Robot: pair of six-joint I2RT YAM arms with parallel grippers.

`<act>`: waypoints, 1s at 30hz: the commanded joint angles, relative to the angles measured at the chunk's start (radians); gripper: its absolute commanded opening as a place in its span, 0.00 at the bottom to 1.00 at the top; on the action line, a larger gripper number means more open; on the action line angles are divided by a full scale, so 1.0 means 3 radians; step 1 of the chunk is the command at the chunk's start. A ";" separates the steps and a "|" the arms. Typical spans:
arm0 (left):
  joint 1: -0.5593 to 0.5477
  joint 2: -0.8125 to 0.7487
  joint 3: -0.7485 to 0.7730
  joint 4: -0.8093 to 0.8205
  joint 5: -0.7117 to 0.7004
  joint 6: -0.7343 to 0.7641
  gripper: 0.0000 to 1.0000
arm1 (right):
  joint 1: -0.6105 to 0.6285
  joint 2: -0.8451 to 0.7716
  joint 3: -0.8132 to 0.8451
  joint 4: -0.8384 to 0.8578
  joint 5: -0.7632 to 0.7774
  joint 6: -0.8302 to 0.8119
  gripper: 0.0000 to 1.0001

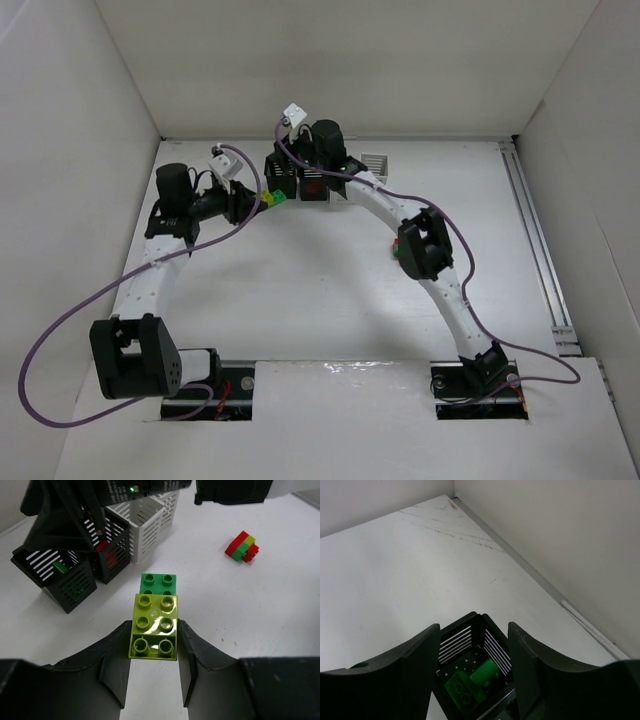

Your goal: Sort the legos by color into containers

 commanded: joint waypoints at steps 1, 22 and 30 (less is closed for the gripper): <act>0.0108 -0.0001 0.0155 0.0379 0.0128 -0.0340 0.00 | -0.0011 -0.0289 -0.0140 0.0339 -0.0096 0.0058 0.61; 0.0032 0.0193 0.0130 0.1241 0.0185 -0.0658 0.01 | -0.0886 -0.1492 -0.1879 0.2043 -0.2862 0.3893 0.58; -0.0147 -0.0098 0.0094 0.0707 -0.0174 0.0471 0.01 | -0.0855 -0.1349 -0.1654 0.1460 -0.3287 0.4011 0.56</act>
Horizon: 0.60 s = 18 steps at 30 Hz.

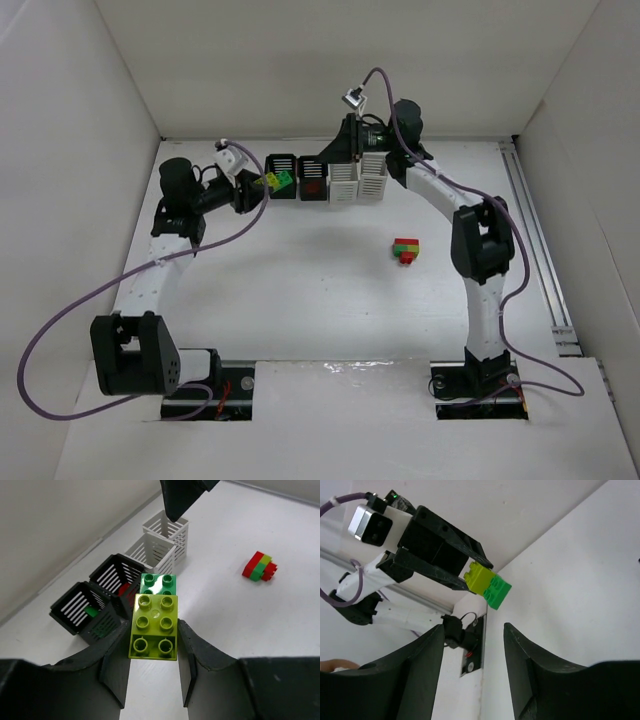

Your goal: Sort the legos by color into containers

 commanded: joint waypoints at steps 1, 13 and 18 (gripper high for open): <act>-0.0052 -0.0220 0.0104 -0.0234 -0.0142 0.0748 0.01 | -0.0020 0.0042 0.0153 -0.0123 -0.0229 0.0186 0.56; -0.0420 -0.0354 0.0043 -0.0511 -0.0116 0.1137 0.00 | 0.0164 0.0191 0.0265 -0.0194 -0.0607 0.0258 0.61; -0.0456 -0.0354 0.0043 -0.0475 -0.0193 0.1106 0.00 | 0.0236 0.0273 0.0296 -0.0194 -0.0654 0.0329 0.62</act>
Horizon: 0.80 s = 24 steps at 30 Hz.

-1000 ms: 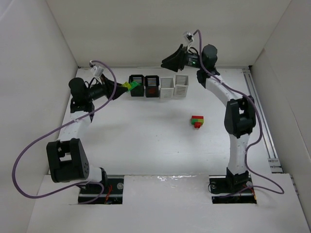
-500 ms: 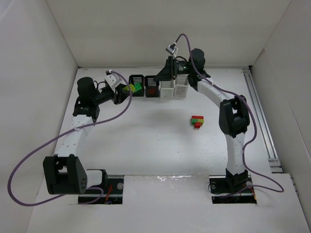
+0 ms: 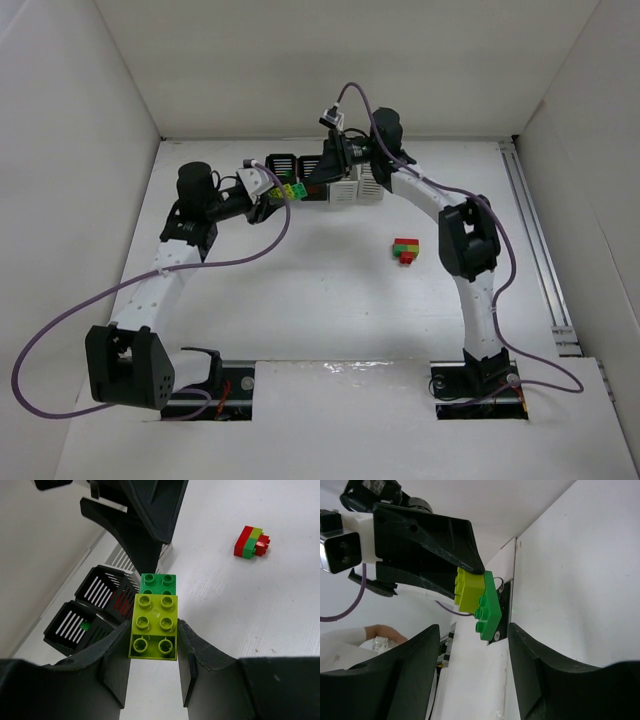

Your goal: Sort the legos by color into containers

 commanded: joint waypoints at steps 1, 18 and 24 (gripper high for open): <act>-0.0058 -0.0121 0.0043 0.0078 -0.0009 0.0064 0.00 | 0.0062 0.0037 0.0146 0.0038 -0.0164 0.0071 0.62; -0.0125 -0.0090 0.0043 0.0349 -0.0172 -0.0054 0.00 | 0.0261 0.0211 0.0401 0.0038 -0.0420 0.0163 0.53; -0.0155 -0.0090 0.0043 0.0345 -0.0172 -0.0024 0.00 | 0.0261 0.0278 0.0433 0.0038 -0.0420 0.0194 0.44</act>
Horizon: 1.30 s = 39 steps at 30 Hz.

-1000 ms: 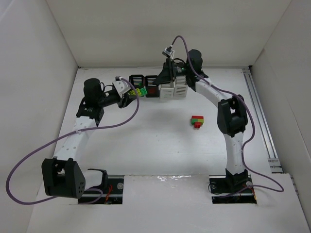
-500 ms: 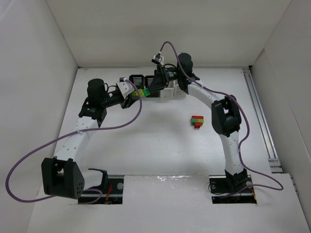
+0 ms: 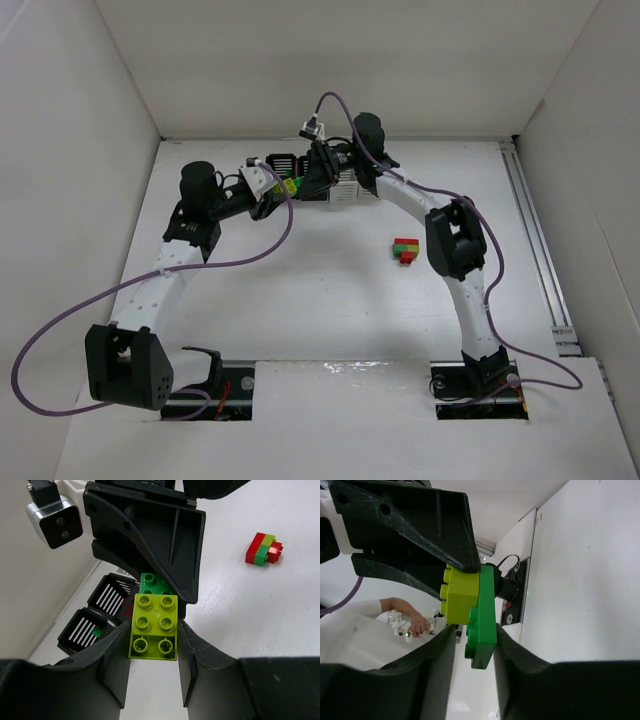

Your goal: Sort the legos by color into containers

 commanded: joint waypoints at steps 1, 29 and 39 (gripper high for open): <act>-0.0028 -0.0090 0.0044 0.0146 0.0030 0.0010 0.00 | 0.0025 0.0019 0.0159 0.0064 -0.0082 0.0041 0.39; -0.0064 -0.0121 0.0008 0.0023 0.0122 0.0102 0.00 | -0.0067 0.0019 0.0128 0.0064 0.0010 0.0041 0.35; -0.0095 -0.0090 0.0039 -0.0125 0.0229 0.0143 0.00 | -0.0067 0.0049 0.0159 0.0064 0.0108 0.0041 0.15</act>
